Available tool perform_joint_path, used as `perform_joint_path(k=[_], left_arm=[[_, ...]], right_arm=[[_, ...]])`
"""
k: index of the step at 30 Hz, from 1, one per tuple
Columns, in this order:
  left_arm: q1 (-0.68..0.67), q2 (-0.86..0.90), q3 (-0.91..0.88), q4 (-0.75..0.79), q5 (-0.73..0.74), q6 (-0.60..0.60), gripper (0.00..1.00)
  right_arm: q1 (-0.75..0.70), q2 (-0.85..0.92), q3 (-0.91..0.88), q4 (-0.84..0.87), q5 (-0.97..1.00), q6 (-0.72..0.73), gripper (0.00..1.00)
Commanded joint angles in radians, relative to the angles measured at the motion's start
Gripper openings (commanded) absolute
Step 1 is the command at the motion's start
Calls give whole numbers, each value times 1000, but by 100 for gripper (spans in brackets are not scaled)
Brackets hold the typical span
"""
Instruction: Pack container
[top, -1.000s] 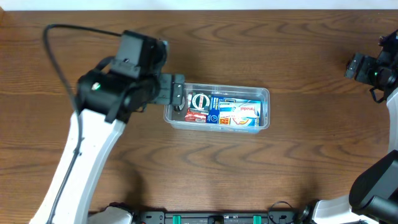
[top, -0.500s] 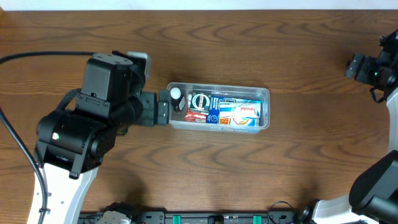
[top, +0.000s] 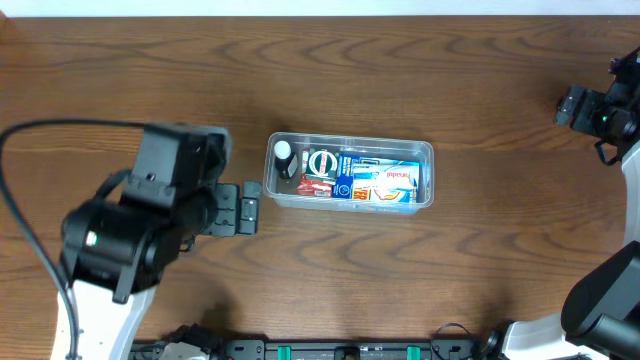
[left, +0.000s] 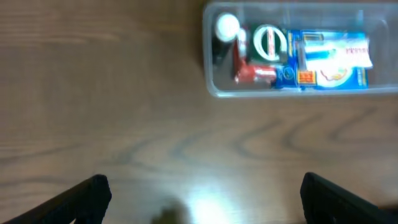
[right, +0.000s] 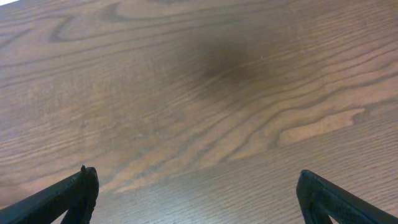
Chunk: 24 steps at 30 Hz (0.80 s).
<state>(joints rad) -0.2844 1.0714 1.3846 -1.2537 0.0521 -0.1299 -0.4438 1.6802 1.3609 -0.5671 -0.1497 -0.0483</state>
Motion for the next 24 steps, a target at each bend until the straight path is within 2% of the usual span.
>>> perform_joint_path(k=[1,12,24], left_arm=[[65,-126,-152,95,-15,6,98],[305,-616,-740,702,8,6,98],[393,-860,-1072,1062,17,7,98]], right_arm=[[2,6,5,-2,-8,-13,99],[2,6,5,-2,-8,-13,99],[2,6,5,-2,-8,-13,99]])
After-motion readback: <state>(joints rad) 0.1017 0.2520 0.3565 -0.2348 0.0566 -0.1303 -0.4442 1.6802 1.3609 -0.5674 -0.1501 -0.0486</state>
